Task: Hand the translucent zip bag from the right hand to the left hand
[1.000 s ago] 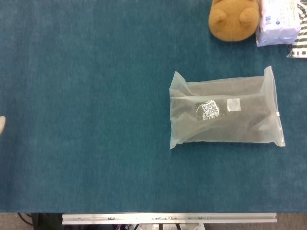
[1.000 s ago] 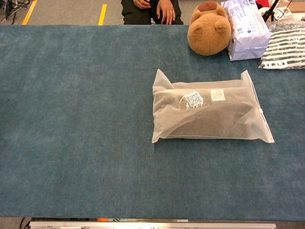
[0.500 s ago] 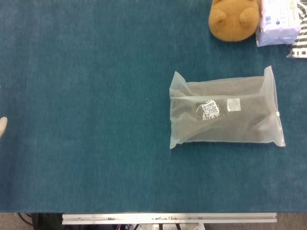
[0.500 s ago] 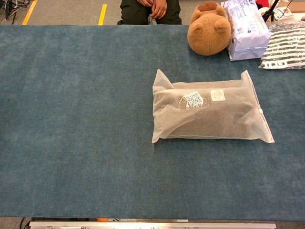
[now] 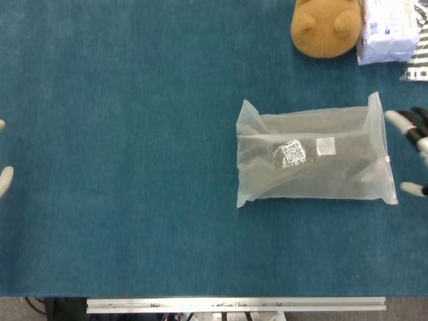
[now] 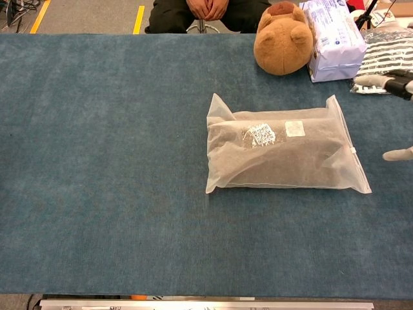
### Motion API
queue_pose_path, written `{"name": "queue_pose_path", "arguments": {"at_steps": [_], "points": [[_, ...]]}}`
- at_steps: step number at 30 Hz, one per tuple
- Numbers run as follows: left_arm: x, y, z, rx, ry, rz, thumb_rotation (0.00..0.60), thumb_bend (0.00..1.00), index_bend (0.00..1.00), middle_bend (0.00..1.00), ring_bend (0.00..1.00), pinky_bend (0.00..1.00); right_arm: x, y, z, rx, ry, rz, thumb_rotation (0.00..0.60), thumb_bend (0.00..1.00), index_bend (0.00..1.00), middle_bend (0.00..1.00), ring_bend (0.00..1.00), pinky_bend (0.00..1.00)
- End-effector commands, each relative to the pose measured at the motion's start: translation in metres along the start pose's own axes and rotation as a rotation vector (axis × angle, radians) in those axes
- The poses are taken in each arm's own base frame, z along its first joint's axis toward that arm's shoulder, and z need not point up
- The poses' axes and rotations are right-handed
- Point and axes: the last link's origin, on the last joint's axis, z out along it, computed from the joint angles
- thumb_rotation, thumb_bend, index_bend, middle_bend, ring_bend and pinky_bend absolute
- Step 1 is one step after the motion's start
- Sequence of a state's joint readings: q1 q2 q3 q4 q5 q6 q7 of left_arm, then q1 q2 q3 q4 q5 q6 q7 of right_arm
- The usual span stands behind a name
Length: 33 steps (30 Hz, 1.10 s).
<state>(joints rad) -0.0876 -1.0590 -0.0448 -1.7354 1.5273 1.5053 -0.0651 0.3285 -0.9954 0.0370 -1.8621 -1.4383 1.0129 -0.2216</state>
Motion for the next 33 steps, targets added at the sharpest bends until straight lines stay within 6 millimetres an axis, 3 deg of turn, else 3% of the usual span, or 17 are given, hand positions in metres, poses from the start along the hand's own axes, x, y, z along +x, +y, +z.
{"name": "queue_pose_path", "arguments": {"at_steps": [1,8,23,27,30,33], "points": [[0.0,0.0,-0.001,0.001,-0.002,0.0,0.6,0.3,0.24,0.12,0.05,0.16,-0.01,-0.011,0.022,0.024,-0.039,-0.013,0.6,0.0,0.0,0.09,0.03,0.2],[0.001,-0.002,-0.004,0.008,0.004,-0.001,0.6,0.3,0.24,0.12,0.05,0.16,-0.026,-0.024,0.049,0.043,-0.075,-0.042,0.6,0.0,0.0,0.07,0.01,0.18],[0.003,-0.006,-0.008,0.014,0.007,0.001,0.6,0.3,0.24,0.12,0.05,0.16,-0.065,-0.041,0.087,0.037,-0.206,-0.199,0.6,0.0,0.0,0.06,0.01,0.17],[0.003,-0.006,-0.008,0.012,0.006,0.0,0.6,0.3,0.24,0.12,0.05,0.16,-0.071,-0.046,0.097,0.033,-0.202,-0.258,0.6,0.01,0.0,0.12,0.05,0.17],[0.003,-0.006,-0.009,0.009,0.004,0.001,0.6,0.3,0.24,0.12,0.05,0.16,-0.075,-0.051,0.103,0.028,-0.181,-0.289,0.6,0.12,0.1,0.21,0.14,0.24],[0.004,-0.006,-0.01,0.007,0.003,-0.002,0.6,0.3,0.24,0.12,0.05,0.16,-0.076,-0.055,0.107,0.024,-0.147,-0.306,0.6,0.31,0.29,0.33,0.29,0.39]]}}
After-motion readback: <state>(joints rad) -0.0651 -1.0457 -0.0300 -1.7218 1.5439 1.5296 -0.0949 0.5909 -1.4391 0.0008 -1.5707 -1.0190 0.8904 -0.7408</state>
